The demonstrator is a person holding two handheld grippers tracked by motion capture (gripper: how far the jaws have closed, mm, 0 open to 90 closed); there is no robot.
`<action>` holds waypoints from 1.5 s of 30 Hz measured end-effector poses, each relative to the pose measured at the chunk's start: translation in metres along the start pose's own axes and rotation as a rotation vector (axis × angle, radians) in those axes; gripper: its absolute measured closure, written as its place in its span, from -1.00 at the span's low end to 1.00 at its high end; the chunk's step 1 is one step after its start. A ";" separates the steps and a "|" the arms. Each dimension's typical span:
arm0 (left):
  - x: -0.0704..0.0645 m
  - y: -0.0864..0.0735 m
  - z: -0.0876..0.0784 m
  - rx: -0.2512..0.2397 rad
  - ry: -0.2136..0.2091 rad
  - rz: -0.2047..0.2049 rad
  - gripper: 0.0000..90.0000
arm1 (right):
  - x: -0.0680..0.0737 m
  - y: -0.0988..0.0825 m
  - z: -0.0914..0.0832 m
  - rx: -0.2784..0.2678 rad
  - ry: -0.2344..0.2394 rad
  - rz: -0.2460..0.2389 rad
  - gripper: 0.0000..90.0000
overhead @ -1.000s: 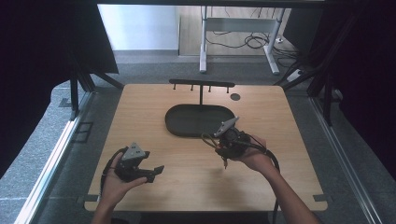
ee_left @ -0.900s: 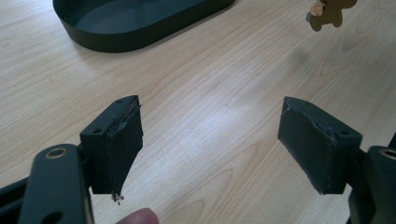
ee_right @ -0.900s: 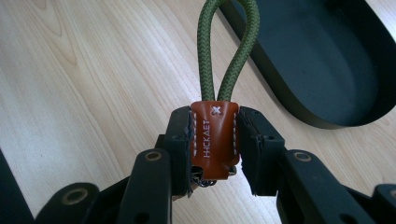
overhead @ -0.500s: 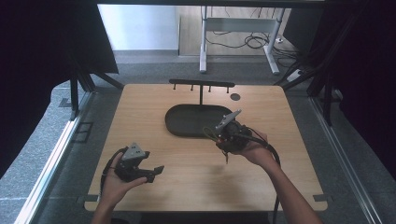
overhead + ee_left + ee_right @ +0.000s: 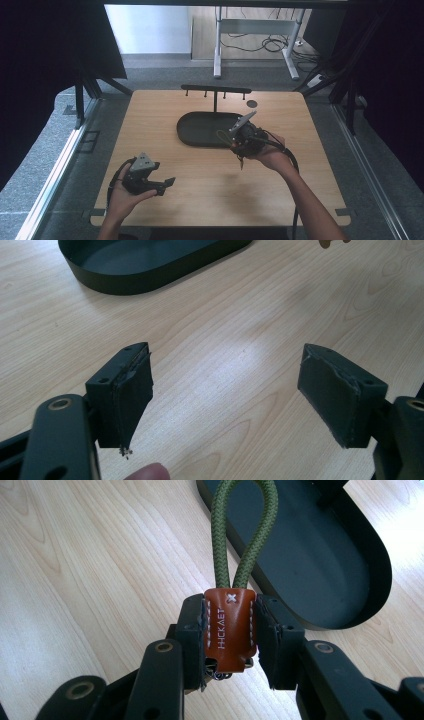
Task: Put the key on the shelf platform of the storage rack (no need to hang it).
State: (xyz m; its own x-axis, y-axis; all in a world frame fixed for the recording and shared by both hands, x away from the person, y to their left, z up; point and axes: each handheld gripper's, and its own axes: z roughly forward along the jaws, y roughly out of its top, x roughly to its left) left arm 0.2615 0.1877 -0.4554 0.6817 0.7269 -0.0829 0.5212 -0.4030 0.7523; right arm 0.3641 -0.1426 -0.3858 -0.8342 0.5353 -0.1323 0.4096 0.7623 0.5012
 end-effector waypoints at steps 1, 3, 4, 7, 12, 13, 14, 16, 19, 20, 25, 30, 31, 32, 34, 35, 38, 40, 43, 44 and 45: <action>0.000 0.000 0.000 0.000 0.001 0.001 -0.50 | -0.001 0.001 0.000 -0.007 0.003 0.005 0.47; 0.000 0.000 0.001 0.004 0.000 0.002 -0.50 | -0.002 0.002 0.000 -0.010 0.005 0.008 0.47; 0.000 0.000 0.001 0.004 -0.001 0.002 -0.50 | -0.003 0.003 0.000 -0.009 0.004 0.005 0.47; 0.000 0.000 0.001 0.005 -0.002 0.004 -0.50 | -0.005 0.005 0.000 -0.013 0.003 0.009 0.47; 0.000 0.000 0.001 0.004 0.000 0.002 -0.50 | -0.007 0.009 0.002 -0.008 -0.004 0.012 0.47; 0.000 0.000 0.001 0.003 0.000 0.002 -0.50 | -0.008 0.010 0.003 -0.006 -0.006 0.011 0.47; 0.000 0.000 0.001 0.002 -0.001 0.002 -0.50 | -0.008 0.010 0.003 -0.006 -0.006 0.011 0.47; 0.000 0.000 0.001 0.003 0.000 0.002 -0.51 | -0.010 0.012 0.003 -0.004 -0.005 0.009 0.47; 0.000 0.000 0.001 0.007 -0.001 0.004 -0.50 | -0.012 0.014 0.004 -0.003 -0.004 0.011 0.47; -0.001 0.000 0.002 0.005 -0.003 0.003 -0.50 | -0.012 0.015 0.004 -0.004 -0.008 0.014 0.47; 0.000 0.000 0.002 0.007 -0.002 0.006 -0.50 | -0.016 0.019 0.007 -0.003 -0.007 0.017 0.47; 0.000 0.000 0.000 0.003 0.001 0.000 -0.50 | -0.018 0.023 0.009 0.004 -0.009 0.015 0.47; 0.001 0.000 0.000 0.007 0.001 0.004 -0.50 | -0.020 0.024 0.010 0.005 -0.008 0.014 0.47; 0.001 0.000 0.001 0.007 0.002 0.004 -0.50 | -0.020 0.024 0.010 0.005 -0.008 0.014 0.47; 0.000 0.000 0.002 0.009 0.000 0.006 -0.50 | -0.021 0.025 0.011 0.006 -0.008 0.017 0.47; 0.000 0.000 0.002 0.010 -0.001 0.007 -0.51 | -0.022 0.026 0.012 0.007 -0.009 0.020 0.47; -0.001 0.000 0.002 0.008 -0.001 0.005 -0.51 | -0.024 0.029 0.014 0.007 -0.001 0.025 0.47; 0.000 0.000 0.002 0.009 -0.001 0.006 -0.50 | -0.025 0.031 0.016 0.008 -0.001 0.027 0.47; 0.000 0.000 0.001 0.004 0.000 0.002 -0.51 | -0.028 0.034 0.018 0.011 -0.003 0.026 0.47; 0.000 0.000 0.001 0.006 0.000 0.004 -0.51 | -0.029 0.035 0.018 0.013 -0.003 0.027 0.47; 0.001 0.000 0.001 0.006 0.000 0.004 -0.50 | -0.030 0.036 0.019 0.012 -0.001 0.030 0.47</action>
State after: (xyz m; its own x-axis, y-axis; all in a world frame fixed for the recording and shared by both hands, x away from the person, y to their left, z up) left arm 0.2622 0.1876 -0.4561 0.6837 0.7254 -0.0795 0.5216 -0.4096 0.7484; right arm 0.4107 -0.1241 -0.3799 -0.8213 0.5581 -0.1185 0.4387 0.7505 0.4943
